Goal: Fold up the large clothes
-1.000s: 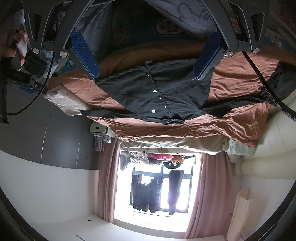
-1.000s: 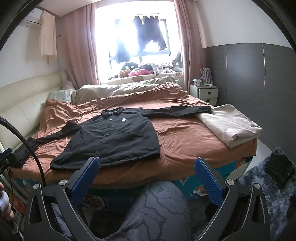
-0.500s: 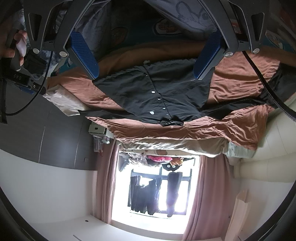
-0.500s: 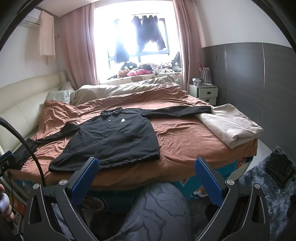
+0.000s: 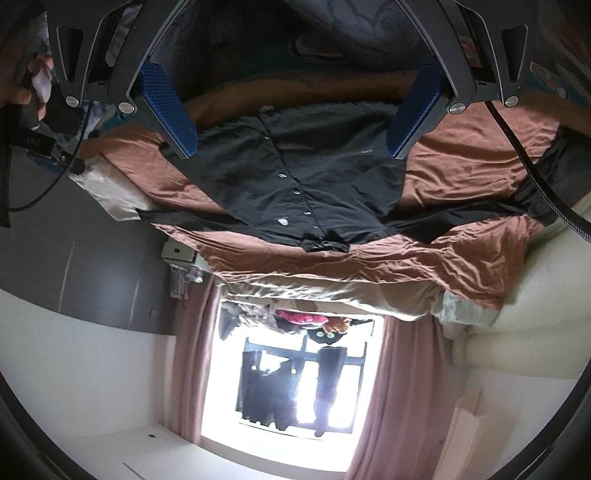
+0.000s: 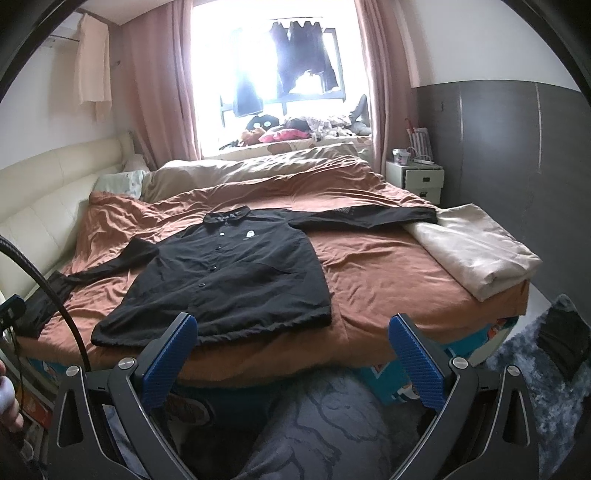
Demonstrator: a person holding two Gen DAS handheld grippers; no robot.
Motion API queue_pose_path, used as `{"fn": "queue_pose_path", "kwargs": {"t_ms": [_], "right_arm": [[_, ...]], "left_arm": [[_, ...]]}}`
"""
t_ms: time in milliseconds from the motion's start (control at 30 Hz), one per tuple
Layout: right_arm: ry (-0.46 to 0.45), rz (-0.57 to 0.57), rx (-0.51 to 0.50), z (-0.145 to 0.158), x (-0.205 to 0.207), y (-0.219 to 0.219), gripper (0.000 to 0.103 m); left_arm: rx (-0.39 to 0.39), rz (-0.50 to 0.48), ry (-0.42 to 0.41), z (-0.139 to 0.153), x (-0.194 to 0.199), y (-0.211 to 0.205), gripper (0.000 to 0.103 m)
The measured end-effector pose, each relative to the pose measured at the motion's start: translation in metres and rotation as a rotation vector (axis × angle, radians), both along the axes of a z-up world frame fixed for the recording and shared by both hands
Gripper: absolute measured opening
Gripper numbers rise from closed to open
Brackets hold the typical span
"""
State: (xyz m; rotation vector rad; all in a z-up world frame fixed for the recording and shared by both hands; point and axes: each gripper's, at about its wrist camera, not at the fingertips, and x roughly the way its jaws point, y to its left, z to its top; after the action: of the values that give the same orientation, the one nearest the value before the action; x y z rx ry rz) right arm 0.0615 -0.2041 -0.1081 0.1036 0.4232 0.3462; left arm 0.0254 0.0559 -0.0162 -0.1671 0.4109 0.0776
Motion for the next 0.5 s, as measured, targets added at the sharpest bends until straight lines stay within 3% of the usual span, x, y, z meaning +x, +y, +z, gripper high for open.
{"fn": "queue_pose_path", "kwargs": {"t_ms": [500], "right_arm": [[0.028, 0.078, -0.014, 0.005, 0.095, 0.055, 0.103]], "left_arm": [[-0.084, 0.213, 0.066, -0.019, 0.065, 0.127, 0.102]]}}
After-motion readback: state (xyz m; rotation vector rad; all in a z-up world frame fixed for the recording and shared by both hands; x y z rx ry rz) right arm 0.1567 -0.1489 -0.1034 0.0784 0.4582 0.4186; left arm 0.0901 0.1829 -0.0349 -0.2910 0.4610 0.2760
